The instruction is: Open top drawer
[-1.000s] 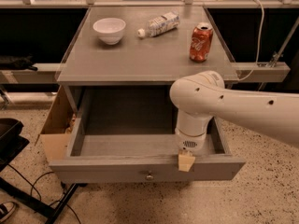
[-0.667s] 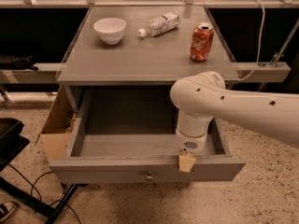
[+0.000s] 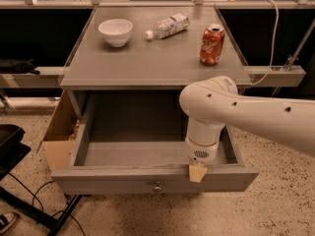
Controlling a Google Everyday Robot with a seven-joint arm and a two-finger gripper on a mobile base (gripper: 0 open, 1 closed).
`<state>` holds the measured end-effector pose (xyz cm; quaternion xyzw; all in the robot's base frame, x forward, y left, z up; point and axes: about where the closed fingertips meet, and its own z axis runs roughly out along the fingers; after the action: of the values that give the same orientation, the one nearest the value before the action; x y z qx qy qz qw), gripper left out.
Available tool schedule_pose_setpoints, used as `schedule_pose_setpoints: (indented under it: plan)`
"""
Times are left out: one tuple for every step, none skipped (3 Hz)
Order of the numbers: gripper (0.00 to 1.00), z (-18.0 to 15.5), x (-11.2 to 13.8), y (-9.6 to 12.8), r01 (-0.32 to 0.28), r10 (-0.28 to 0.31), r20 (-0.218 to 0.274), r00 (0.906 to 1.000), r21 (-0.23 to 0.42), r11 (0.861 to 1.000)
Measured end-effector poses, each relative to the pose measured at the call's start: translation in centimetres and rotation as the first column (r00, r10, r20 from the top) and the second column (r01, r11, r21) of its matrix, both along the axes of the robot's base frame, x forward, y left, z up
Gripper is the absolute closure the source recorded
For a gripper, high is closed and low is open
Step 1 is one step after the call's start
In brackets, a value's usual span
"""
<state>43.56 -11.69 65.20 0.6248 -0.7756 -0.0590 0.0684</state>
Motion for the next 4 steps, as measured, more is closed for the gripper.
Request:
schedule_pose_setpoints:
  plan:
    - [1.0, 0.1, -0.9, -0.4, 0.003, -0.003, -0.016, 0.9999, -0.004, 1.0]
    - [1.0, 0.2, -0.9, -0.3, 0.003, -0.003, -0.016, 0.9999, -0.004, 1.0]
    - [1.0, 0.3, -1.8, -0.7, 0.001, -0.002, -0.032, 0.9995, -0.005, 1.0]
    - [1.0, 0.4, -2.8, -0.9, 0.006, -0.007, -0.049, 0.9988, -0.008, 1.0]
